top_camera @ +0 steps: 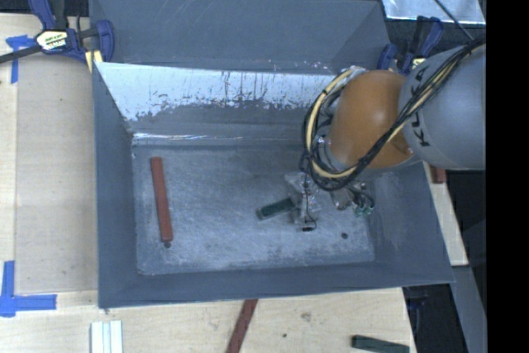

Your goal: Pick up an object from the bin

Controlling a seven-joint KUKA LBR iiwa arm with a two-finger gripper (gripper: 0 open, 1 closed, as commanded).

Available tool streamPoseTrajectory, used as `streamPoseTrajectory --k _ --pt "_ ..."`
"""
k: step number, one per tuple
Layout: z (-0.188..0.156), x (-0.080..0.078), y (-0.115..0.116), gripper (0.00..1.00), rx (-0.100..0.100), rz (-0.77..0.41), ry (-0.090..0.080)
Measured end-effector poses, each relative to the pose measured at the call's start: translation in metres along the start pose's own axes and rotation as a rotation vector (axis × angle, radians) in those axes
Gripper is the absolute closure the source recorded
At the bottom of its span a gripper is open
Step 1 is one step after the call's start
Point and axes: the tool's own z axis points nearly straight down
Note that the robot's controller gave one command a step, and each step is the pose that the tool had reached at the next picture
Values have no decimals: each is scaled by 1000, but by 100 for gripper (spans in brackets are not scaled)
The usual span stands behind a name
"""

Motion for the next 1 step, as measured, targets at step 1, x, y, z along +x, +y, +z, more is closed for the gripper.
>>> streamPoseTrajectory --k 1 --pt "0 0 0 100 0 -1 0"
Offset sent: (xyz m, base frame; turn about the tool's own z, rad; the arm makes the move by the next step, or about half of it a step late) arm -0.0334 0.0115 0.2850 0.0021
